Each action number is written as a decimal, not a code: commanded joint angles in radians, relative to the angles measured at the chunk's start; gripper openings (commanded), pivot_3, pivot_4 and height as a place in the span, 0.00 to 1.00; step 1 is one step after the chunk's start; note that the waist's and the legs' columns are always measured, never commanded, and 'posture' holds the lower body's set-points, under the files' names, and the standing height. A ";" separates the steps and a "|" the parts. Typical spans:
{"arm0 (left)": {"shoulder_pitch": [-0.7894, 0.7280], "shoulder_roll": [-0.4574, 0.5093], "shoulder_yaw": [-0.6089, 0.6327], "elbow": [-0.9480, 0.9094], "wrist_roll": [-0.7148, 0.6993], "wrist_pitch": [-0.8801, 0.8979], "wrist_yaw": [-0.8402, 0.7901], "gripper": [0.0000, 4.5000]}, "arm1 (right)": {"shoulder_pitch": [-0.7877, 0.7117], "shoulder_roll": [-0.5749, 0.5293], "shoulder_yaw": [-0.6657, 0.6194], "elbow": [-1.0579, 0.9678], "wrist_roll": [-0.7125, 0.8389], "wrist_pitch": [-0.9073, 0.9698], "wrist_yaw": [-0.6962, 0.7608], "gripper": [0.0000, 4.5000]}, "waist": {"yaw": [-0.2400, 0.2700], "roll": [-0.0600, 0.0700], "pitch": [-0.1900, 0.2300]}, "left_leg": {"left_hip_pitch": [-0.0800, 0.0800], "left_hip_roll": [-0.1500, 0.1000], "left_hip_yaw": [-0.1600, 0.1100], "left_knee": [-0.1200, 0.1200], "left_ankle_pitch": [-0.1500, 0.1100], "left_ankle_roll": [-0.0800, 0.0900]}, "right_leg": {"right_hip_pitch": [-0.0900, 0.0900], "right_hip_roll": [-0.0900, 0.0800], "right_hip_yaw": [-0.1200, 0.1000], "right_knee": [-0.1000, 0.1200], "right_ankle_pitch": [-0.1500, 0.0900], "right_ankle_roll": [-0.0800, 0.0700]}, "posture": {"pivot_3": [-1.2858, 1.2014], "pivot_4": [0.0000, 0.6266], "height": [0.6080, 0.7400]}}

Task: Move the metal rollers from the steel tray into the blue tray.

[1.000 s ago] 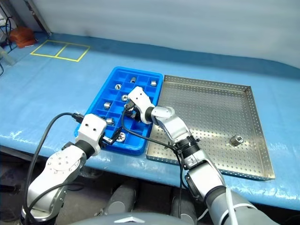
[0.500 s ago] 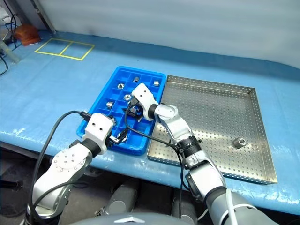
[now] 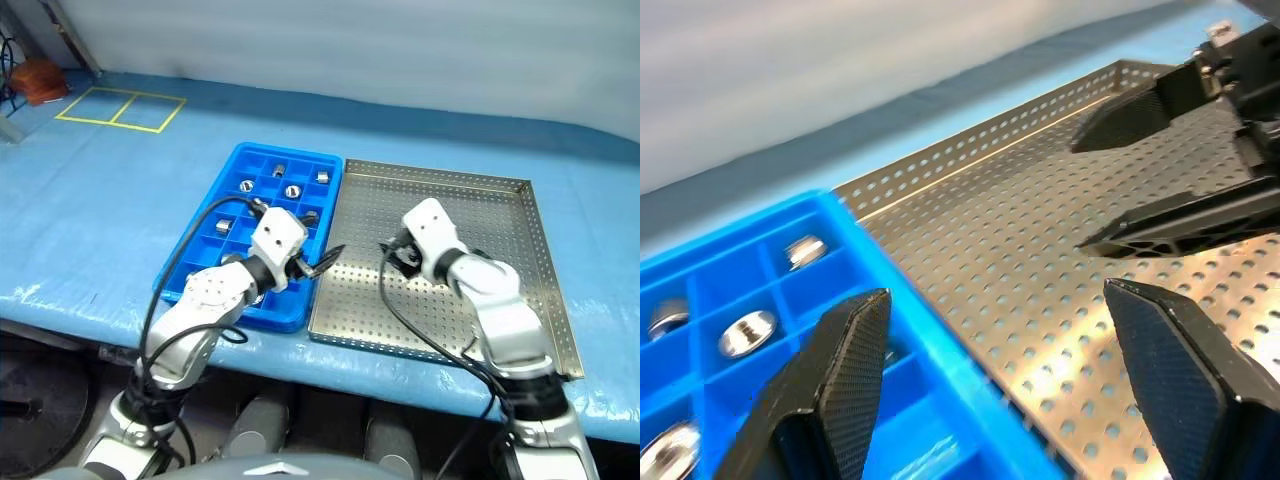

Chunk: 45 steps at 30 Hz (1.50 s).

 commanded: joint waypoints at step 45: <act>0.008 -0.024 -0.046 0.110 -0.033 -0.096 -0.154 0.82 | 0.051 0.177 -0.255 0.247 0.050 -0.001 -0.341 0.47 | -0.118 0.002 -0.001 | 0.003 0.000 0.001 0.006 0.000 0.001 | 0.004 0.002 0.004 0.003 0.002 0.004 | 0.56 0.24 1.00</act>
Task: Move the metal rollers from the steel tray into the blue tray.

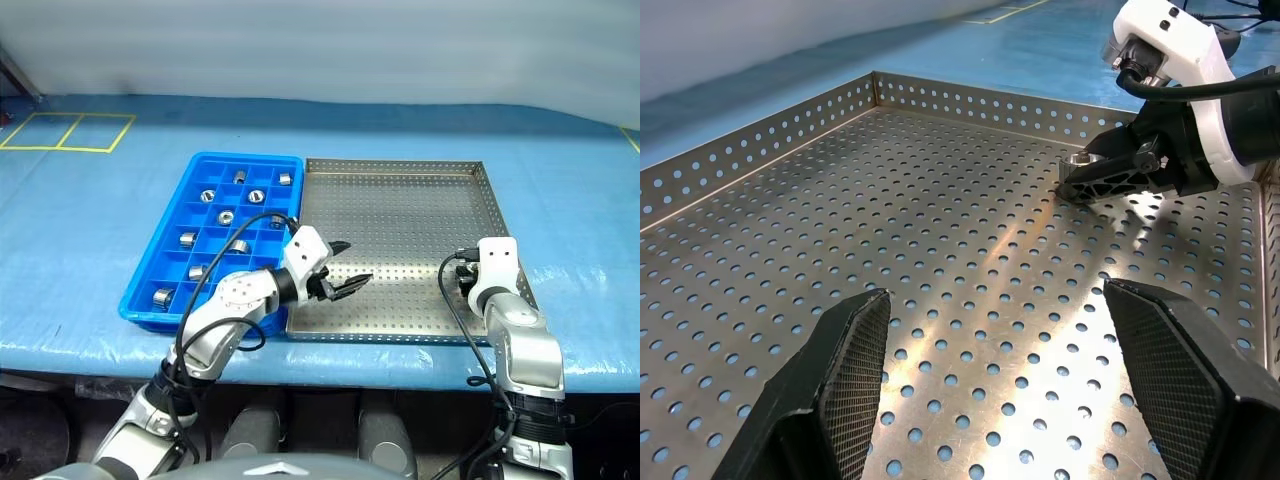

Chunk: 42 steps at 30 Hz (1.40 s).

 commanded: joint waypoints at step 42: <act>0.321 0.222 0.286 -0.519 0.102 0.305 0.293 0.82 | -0.322 0.204 0.611 0.060 0.063 -0.193 0.358 0.42 | 0.079 -0.001 0.000 | 0.002 0.003 -0.001 -0.006 0.000 0.000 | -0.002 0.002 -0.001 0.000 -0.001 -0.002 | 0.64 0.24 1.00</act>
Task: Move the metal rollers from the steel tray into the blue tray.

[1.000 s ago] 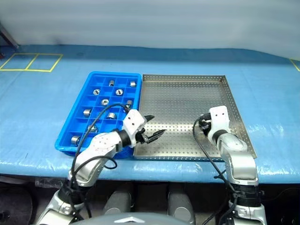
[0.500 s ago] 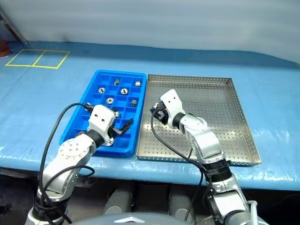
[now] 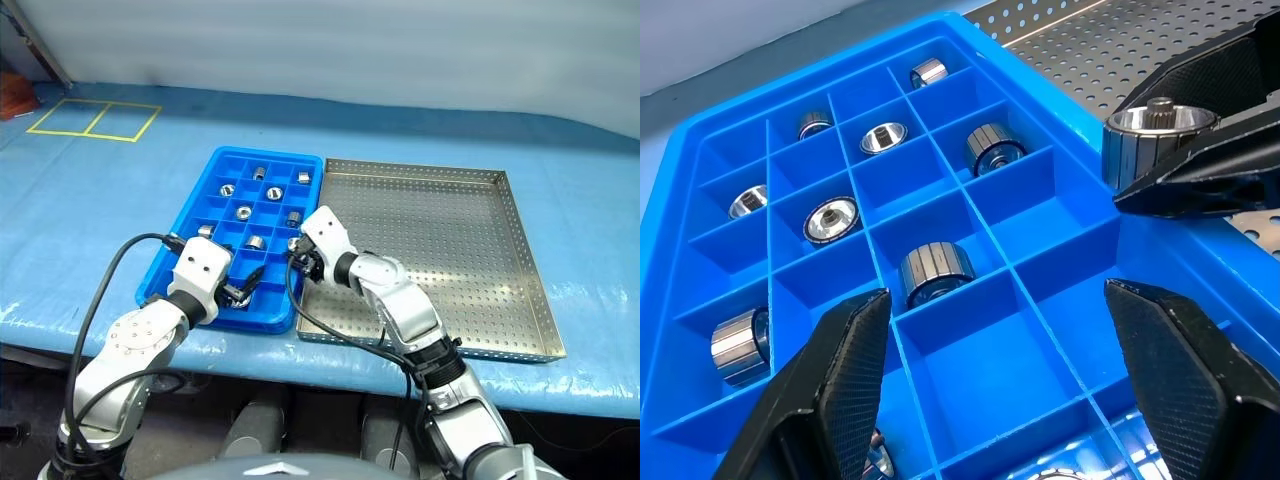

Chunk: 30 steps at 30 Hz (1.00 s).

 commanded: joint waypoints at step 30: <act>-0.296 -0.151 -0.135 0.331 -0.008 -0.243 -0.049 0.82 | 0.164 -0.269 -0.384 -0.118 -0.049 -0.116 -0.115 0.77 | 0.001 0.000 0.000 | -0.001 0.000 0.002 0.001 0.000 0.000 | 0.000 0.000 0.000 -0.001 0.000 0.000 | 0.58 0.24 1.00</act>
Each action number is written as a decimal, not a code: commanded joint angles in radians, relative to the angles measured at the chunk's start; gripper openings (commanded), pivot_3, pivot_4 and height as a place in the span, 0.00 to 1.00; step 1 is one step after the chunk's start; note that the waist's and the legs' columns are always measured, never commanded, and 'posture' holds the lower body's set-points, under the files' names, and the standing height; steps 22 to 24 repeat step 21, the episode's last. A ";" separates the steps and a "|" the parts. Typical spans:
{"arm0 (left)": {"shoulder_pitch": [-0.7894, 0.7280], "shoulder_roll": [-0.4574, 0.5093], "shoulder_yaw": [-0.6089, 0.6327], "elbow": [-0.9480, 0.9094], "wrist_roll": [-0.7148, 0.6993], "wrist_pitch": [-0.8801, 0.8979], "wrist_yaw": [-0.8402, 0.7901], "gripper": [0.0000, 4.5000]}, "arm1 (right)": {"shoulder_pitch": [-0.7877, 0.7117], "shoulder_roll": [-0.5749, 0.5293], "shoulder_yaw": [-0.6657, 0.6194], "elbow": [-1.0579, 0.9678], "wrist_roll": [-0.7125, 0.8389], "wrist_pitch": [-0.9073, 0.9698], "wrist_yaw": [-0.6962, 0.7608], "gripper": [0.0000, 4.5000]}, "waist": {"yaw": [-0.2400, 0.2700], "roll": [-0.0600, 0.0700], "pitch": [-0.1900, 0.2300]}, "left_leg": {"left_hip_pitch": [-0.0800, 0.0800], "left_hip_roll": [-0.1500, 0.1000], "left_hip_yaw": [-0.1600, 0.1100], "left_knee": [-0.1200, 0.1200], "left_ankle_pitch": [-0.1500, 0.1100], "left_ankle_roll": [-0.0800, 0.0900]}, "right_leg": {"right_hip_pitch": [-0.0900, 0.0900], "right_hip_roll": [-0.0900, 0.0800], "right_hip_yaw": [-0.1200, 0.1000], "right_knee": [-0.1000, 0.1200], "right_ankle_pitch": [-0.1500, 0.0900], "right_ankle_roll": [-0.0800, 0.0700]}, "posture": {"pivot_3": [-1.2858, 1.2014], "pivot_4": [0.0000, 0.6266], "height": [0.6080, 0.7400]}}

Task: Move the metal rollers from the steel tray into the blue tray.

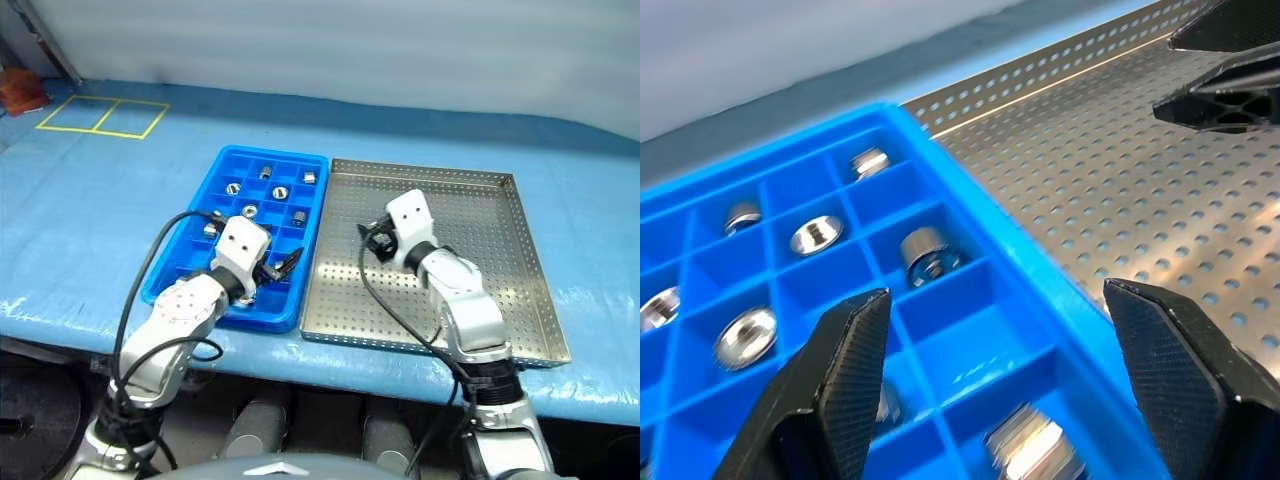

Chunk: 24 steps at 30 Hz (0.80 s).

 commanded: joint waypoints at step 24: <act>-0.181 -0.088 0.013 0.295 -0.034 -0.237 -0.125 1.00 | 0.188 -0.135 -0.162 -0.142 0.172 -0.085 0.184 0.99 | -0.084 0.000 0.000 | 0.001 0.000 0.000 0.004 0.000 0.001 | 0.002 0.000 0.002 0.001 0.001 0.002 | 0.55 0.24 1.00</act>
